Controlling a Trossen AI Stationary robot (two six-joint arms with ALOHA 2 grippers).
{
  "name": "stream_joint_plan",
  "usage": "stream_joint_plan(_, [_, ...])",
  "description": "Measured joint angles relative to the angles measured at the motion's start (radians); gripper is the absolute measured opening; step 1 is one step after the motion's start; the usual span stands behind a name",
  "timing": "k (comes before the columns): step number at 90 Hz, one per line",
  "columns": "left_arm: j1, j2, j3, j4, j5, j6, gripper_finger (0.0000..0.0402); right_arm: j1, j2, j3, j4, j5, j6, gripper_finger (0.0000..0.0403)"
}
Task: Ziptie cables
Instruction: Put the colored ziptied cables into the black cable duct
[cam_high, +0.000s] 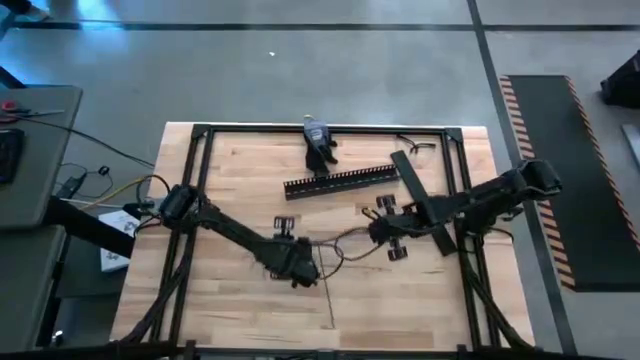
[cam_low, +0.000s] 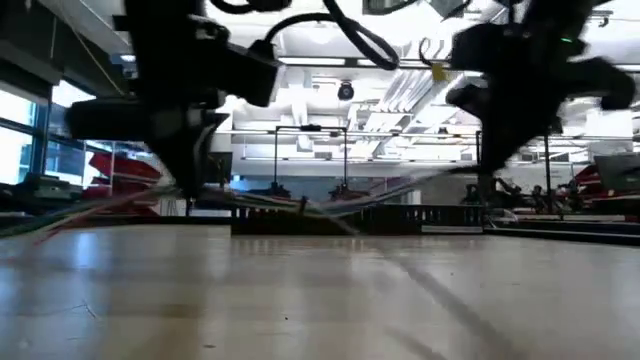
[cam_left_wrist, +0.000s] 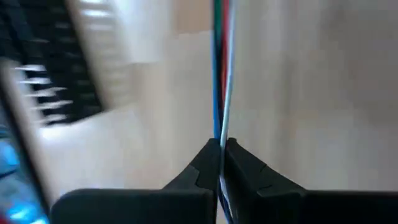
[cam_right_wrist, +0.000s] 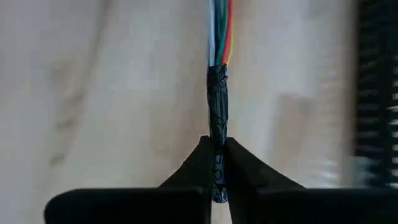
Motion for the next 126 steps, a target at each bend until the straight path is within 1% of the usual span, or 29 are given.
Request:
stream_joint_plan(16, [0.109, -0.046, 0.001, -0.081, -0.132, 0.094, 0.0, -0.175, 0.0, 0.041, -0.009, 0.025, -0.174, 0.0])
stream_joint_plan(29, [0.189, -0.087, 0.001, -0.088, -0.214, 0.16, 0.0, -0.328, 0.0, 0.038, -0.005, 0.019, -0.298, 0.0])
stream_joint_plan(43, [0.288, -0.11, 0.002, -0.057, -0.23, 0.219, 0.0, -0.476, -0.001, 0.038, 0.014, -0.007, -0.382, 0.0])
stream_joint_plan(56, [0.353, -0.115, 0.002, 0.012, -0.204, 0.273, 0.0, -0.589, 0.003, 0.038, 0.043, -0.142, -0.394, 0.0])
stream_joint_plan(61, [0.369, -0.114, 0.002, 0.043, -0.184, 0.283, 0.0, -0.616, 0.003, 0.038, 0.043, -0.165, -0.394, 0.0])
stream_joint_plan(73, [0.393, -0.115, -0.036, 0.186, -0.11, 0.311, 0.0, -0.648, 0.003, 0.038, 0.047, -0.17, -0.393, 0.0])
stream_joint_plan(81, [0.397, -0.114, -0.053, 0.224, -0.09, 0.313, 0.0, -0.653, 0.003, 0.038, 0.05, -0.172, -0.388, 0.0])
stream_joint_plan(94, [0.346, -0.14, -0.054, 0.236, -0.131, 0.268, 0.0, -0.646, 0.003, 0.038, 0.048, -0.172, -0.385, 0.0])
stream_joint_plan(102, [0.309, -0.18, -0.053, 0.225, -0.126, 0.22, 0.0, -0.632, -0.006, 0.038, 0.049, -0.172, -0.385, 0.0])
stream_joint_plan(112, [0.26, -0.229, -0.053, 0.194, -0.134, 0.128, 0.0, -0.599, -0.055, 0.038, 0.051, -0.172, -0.363, 0.0])
stream_joint_plan(126, [0.196, -0.324, -0.053, 0.147, -0.214, 0.005, 0.0, -0.526, -0.137, 0.064, 0.069, -0.172, -0.325, 0.0])
